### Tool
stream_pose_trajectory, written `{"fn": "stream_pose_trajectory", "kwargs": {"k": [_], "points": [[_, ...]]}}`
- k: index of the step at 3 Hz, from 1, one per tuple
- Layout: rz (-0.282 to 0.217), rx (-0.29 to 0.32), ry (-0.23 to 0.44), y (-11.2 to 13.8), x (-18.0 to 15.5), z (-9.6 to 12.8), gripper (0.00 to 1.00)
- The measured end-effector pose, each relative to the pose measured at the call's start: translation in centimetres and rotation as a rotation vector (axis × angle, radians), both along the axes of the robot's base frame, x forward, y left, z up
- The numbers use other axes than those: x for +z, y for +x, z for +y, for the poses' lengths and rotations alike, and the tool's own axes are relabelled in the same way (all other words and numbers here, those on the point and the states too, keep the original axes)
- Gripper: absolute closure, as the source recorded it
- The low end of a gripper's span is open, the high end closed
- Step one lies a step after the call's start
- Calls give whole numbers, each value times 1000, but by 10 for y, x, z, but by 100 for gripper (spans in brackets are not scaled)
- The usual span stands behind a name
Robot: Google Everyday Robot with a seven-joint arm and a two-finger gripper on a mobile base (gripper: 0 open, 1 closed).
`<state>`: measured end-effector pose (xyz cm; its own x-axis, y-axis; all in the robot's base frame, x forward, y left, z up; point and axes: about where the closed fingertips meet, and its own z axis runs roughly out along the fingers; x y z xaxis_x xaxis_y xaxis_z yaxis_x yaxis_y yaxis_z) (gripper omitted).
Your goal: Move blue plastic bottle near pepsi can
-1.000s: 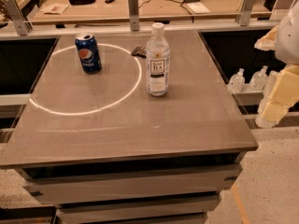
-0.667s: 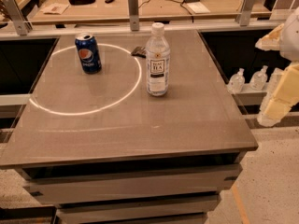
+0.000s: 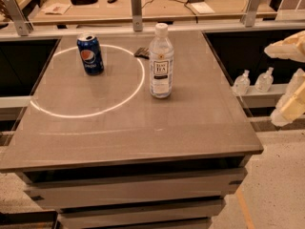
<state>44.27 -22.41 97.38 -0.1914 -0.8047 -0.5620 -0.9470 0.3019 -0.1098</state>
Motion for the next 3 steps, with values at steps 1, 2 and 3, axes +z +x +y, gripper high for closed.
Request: {"fn": "stream_pose_trajectory", "kwargs": {"k": [1, 2, 3], "points": [[-33, -46, 152, -10, -3, 0, 0], [-45, -143, 276, -12, -31, -10, 0], [-54, -199, 357, -10, -53, -16, 0]]}}
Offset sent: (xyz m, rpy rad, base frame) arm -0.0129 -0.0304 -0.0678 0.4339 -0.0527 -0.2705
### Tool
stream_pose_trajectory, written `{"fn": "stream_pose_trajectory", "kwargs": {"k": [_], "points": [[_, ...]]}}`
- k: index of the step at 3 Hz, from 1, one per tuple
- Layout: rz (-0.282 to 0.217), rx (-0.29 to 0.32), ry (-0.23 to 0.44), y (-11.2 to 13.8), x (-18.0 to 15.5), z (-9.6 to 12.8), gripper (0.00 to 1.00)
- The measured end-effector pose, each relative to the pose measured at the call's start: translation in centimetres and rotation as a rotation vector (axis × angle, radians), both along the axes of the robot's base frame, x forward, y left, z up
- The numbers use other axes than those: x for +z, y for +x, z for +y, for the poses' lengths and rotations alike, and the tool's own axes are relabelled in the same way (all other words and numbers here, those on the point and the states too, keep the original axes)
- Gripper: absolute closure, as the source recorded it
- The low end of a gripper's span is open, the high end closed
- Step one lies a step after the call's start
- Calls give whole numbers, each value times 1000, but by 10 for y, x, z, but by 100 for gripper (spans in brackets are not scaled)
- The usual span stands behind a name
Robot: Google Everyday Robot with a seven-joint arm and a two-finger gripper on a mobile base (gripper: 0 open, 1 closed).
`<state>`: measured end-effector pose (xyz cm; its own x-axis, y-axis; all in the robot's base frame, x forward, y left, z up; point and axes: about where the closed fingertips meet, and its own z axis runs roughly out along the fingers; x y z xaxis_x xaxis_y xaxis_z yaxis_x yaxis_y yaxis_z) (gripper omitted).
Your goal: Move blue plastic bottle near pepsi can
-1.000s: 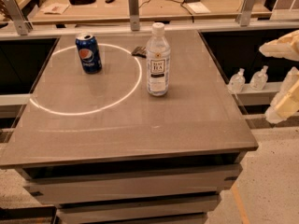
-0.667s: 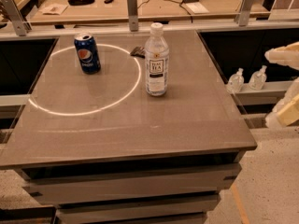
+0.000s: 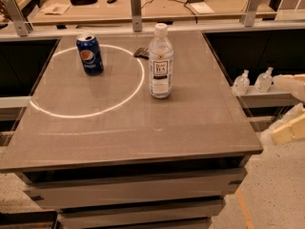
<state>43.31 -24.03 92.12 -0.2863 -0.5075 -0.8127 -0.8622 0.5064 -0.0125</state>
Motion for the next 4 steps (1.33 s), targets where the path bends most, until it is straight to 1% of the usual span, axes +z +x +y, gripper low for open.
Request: {"fn": "stream_pose_trajectory", "kwargs": {"k": [1, 2, 3, 4], "points": [[-29, -30, 94, 5, -10, -4, 0], [-80, -34, 140, 10, -13, -3, 0], [-108, -65, 65, 16, -12, -1, 0], [-107, -67, 63, 16, -11, 0, 0]]}}
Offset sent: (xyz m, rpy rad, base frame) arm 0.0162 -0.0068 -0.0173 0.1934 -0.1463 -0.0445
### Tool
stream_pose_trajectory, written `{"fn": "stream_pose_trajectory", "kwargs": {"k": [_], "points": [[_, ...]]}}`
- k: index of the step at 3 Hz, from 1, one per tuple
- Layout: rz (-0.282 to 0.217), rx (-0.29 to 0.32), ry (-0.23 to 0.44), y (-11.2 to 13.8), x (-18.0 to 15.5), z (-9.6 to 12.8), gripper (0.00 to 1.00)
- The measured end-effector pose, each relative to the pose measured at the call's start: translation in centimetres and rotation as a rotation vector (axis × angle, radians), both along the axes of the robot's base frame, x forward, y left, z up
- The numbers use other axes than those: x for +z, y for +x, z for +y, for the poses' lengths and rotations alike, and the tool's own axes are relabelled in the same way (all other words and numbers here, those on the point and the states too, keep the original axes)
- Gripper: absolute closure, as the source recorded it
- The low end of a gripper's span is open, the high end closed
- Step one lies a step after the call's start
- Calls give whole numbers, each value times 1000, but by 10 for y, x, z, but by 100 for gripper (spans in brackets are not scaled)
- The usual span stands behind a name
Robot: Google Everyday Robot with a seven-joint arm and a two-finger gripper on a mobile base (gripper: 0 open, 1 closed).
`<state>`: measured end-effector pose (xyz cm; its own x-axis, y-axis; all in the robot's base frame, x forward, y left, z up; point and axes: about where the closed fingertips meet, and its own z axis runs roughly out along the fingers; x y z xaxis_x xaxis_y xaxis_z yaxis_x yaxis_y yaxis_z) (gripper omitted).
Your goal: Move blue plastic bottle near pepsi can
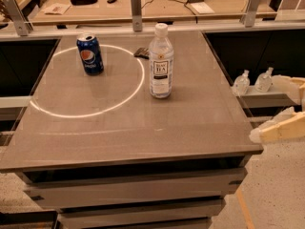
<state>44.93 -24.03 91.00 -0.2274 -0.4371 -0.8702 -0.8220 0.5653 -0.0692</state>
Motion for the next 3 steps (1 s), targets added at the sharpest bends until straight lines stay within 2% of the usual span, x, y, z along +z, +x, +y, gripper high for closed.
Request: {"fn": "stream_pose_trajectory", "kwargs": {"k": [1, 2, 3], "points": [[17, -29, 64, 5, -4, 18, 0], [-13, -32, 113, 13, 0, 49, 0], [-47, -7, 139, 23, 2, 86, 0]]}}
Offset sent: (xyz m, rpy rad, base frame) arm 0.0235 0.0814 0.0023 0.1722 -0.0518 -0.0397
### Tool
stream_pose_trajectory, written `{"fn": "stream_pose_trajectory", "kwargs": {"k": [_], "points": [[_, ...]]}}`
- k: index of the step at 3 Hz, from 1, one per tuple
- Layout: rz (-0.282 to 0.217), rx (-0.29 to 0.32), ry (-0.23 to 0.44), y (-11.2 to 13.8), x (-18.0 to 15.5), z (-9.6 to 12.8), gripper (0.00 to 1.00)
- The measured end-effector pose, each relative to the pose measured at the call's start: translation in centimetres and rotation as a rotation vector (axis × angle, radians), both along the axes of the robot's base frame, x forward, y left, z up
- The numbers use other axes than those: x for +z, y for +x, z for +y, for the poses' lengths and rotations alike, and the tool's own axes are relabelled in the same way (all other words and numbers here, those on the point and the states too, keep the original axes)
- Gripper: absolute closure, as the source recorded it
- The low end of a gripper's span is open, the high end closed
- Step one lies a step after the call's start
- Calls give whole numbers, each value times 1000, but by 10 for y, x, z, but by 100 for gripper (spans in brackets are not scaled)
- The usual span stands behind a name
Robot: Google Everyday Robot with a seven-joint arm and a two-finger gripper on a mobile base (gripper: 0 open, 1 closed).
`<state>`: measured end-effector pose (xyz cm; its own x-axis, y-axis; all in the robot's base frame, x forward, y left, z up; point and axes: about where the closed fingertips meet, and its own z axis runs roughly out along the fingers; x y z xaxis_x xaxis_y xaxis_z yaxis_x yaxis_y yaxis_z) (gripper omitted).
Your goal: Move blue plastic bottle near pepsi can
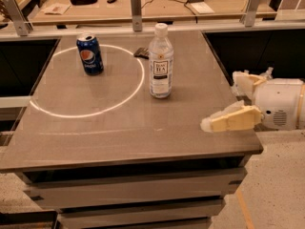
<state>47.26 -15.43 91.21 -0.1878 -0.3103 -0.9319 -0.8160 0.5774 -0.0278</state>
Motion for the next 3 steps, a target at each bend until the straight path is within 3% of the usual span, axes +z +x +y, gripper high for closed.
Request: {"fn": "stream_pose_trajectory", "kwargs": {"k": [1, 2, 3], "points": [[20, -1, -13, 11, -10, 32, 0], [55, -43, 0, 33, -18, 47, 0], [57, -79, 10, 54, -19, 57, 0]]}}
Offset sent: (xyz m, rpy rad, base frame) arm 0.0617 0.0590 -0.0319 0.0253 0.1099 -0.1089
